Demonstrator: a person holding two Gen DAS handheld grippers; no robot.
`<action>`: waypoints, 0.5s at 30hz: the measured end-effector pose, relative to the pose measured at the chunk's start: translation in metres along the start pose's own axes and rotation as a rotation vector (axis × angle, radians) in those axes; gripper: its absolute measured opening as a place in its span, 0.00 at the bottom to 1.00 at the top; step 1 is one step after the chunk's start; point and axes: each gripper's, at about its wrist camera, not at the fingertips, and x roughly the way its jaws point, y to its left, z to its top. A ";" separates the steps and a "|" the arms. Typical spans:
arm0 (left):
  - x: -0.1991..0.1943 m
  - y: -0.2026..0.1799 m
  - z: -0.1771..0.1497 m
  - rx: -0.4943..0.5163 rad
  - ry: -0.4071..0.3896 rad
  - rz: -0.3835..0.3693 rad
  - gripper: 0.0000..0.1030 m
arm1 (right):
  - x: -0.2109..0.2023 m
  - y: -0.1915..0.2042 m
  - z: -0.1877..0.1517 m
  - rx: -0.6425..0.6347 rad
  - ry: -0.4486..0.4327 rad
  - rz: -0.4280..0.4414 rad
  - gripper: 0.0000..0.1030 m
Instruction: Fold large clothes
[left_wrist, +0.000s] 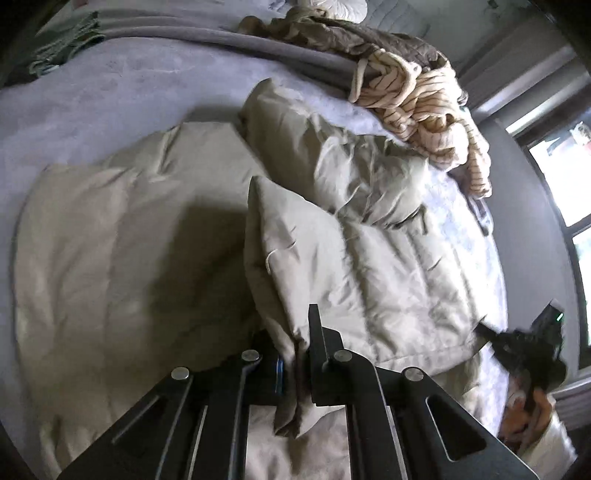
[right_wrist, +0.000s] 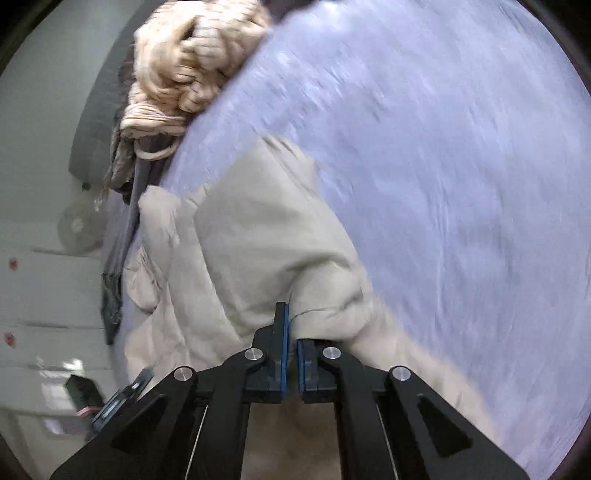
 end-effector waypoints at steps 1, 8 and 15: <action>0.004 0.003 -0.003 0.006 0.014 0.020 0.10 | 0.003 0.010 0.002 -0.057 -0.004 -0.023 0.04; 0.010 0.009 -0.019 0.035 0.007 0.139 0.17 | 0.035 0.000 -0.005 -0.094 0.067 -0.071 0.04; -0.026 0.010 -0.021 0.122 -0.068 0.304 0.28 | 0.015 0.011 -0.013 -0.149 0.131 -0.089 0.14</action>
